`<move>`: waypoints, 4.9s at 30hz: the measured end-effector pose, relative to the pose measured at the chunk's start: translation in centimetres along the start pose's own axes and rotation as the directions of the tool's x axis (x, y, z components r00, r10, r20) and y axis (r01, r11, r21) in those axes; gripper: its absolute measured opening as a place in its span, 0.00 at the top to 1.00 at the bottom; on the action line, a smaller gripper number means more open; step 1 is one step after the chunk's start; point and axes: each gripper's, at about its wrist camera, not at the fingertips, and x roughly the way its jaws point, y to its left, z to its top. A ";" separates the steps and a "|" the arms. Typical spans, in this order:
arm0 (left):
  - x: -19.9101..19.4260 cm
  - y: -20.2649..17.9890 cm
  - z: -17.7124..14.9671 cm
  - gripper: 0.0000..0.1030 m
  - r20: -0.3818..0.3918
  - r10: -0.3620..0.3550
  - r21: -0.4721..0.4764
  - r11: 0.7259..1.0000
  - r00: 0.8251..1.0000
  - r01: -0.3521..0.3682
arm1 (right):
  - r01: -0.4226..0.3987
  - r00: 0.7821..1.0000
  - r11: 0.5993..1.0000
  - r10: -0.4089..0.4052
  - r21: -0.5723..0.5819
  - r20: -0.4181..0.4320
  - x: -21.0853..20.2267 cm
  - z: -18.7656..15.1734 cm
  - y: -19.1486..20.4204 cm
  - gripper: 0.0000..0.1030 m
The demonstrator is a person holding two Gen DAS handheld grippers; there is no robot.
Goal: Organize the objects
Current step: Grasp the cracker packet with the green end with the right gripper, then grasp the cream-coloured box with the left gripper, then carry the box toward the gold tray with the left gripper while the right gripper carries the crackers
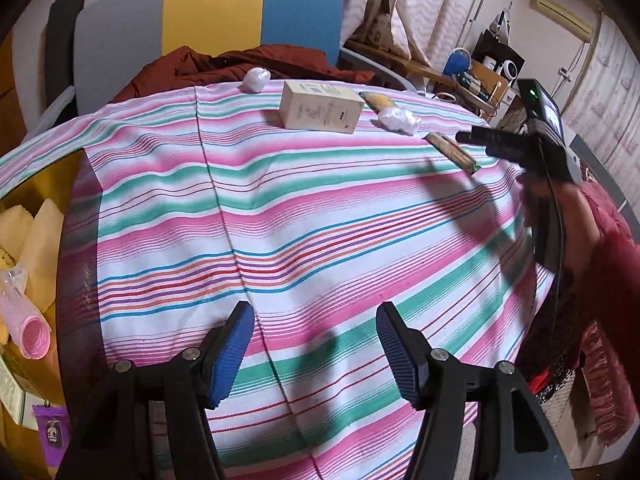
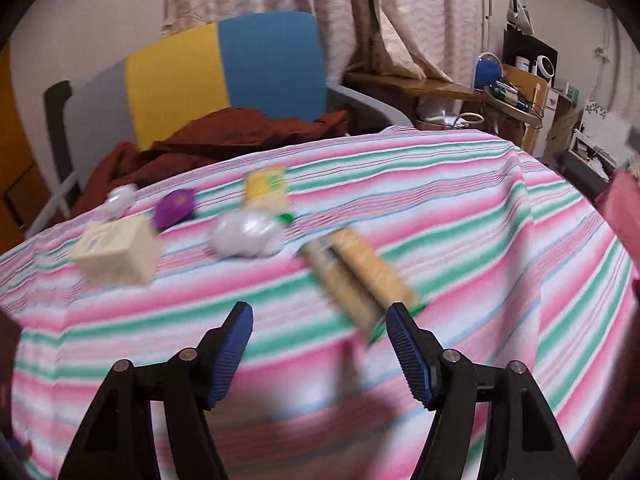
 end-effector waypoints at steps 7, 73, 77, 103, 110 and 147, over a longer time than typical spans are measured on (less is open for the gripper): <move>0.6 0.2 0.5 0.38 -0.015 -0.008 0.001 1.000 1.000 0.008 | 0.025 0.995 0.999 -0.022 0.031 -0.093 5.0 2.5 -2.7 0.31; 16.6 -4.6 17.8 0.49 0.059 0.026 0.250 0.967 0.998 -0.040 | 0.015 1.000 1.000 -0.015 -0.018 -0.006 4.6 -2.3 2.2 0.48; 16.8 -4.4 17.6 0.51 0.048 0.022 0.237 0.971 0.999 -0.033 | 0.019 1.000 1.000 -0.019 -0.021 -0.005 4.6 -2.3 2.3 0.48; 9.7 -1.7 8.6 0.51 0.171 0.058 0.064 0.995 0.983 -0.070 | 0.052 0.993 0.993 -0.039 -0.107 0.115 1.0 -3.4 4.8 0.51; 7.7 0.0 6.6 0.51 0.186 0.020 -0.009 1.000 0.982 -0.019 | -0.012 0.994 0.987 0.030 -0.160 0.108 -1.8 -5.5 7.6 0.51; -11.5 17.2 -5.2 0.51 0.303 0.202 -0.344 0.935 0.931 -0.090 | -0.539 0.838 0.813 0.544 -0.219 -0.044 -14.8 -13.4 25.8 0.51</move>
